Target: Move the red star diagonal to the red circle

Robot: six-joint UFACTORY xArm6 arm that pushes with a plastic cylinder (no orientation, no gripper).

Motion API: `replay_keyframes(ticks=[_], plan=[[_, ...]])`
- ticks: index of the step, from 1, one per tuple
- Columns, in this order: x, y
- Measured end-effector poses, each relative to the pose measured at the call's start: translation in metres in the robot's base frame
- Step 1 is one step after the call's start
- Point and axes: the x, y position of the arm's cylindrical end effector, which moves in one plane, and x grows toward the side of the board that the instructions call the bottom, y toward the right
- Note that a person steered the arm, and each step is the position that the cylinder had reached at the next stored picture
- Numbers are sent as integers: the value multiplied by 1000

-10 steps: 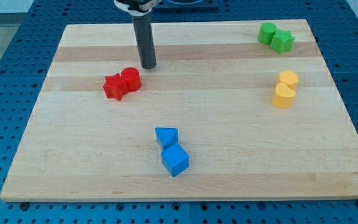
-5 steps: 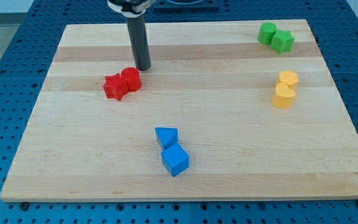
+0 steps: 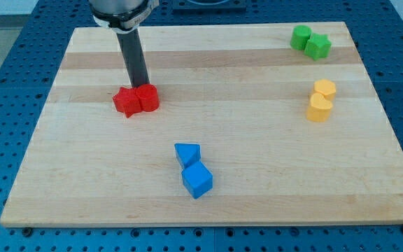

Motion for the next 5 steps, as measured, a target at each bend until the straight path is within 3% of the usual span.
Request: replay_keyframes(ticks=[5], plan=[[63, -16]])
